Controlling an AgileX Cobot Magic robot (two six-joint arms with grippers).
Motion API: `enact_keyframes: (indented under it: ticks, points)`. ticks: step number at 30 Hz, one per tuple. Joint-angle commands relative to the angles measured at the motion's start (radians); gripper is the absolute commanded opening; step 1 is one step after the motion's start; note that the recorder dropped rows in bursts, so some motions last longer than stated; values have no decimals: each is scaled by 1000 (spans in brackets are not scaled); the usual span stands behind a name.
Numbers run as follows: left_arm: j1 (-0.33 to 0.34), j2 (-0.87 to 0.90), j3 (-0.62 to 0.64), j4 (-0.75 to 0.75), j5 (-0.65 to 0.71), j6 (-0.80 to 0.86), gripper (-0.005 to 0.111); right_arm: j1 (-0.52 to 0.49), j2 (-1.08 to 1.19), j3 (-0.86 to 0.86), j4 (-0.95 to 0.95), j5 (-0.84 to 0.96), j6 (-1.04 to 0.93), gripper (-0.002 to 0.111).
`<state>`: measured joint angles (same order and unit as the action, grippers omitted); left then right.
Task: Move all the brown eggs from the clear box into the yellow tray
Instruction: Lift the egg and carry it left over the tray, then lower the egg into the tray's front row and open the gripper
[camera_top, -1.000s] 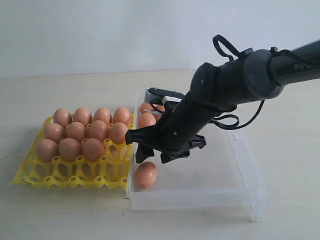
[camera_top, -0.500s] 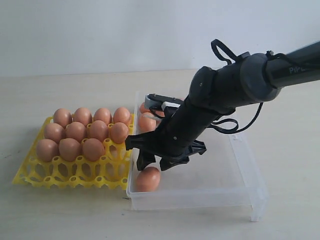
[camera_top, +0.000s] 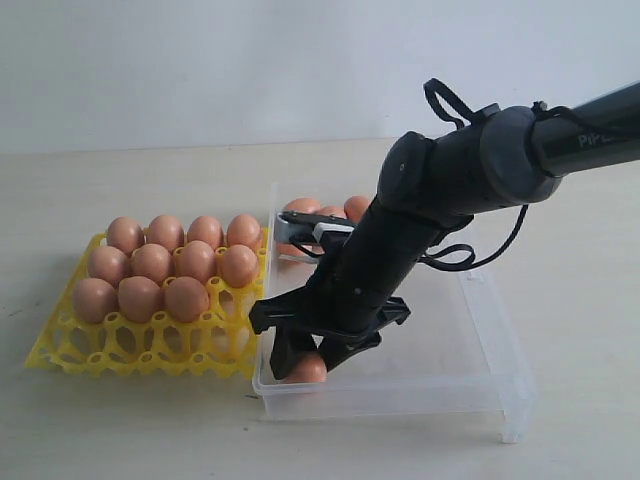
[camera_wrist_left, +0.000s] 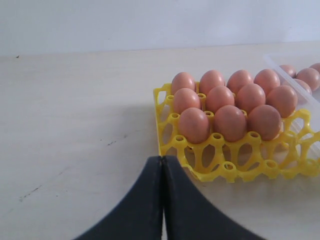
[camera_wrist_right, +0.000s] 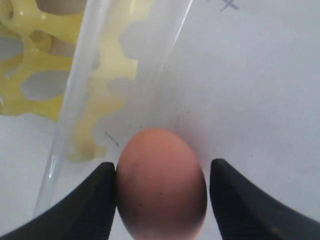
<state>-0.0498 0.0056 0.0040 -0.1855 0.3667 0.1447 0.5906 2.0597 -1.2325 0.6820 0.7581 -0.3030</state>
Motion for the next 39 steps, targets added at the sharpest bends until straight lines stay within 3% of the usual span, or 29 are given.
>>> enact_keyframes:
  ticks: [1,4,5,12,17,23,39]
  points:
    - [1,-6,-4,-1,-10,1,0,-6,-1,1,-8,-20,-12,48]
    - [1,-6,-4,-1,-10,1,0,-6,-1,1,-12,-15,-112,3]
    - [1,-6,-4,-1,-10,1,0,-6,-1,1,-20,-15,-127,1]
    - [1,-6,-4,-1,-10,1,0,-6,-77,15,-117,-196,-116,0]
    - [1,-6,-4,-1,-10,1,0,-3,-215,90,-116,-476,-116,0]
    - [1,-6,-4,-1,-10,1,0,76,-301,192,-130,-889,16,0]
    - [1,-6,-4,-1,-10,1,0,286,-136,195,-229,-1157,224,0]
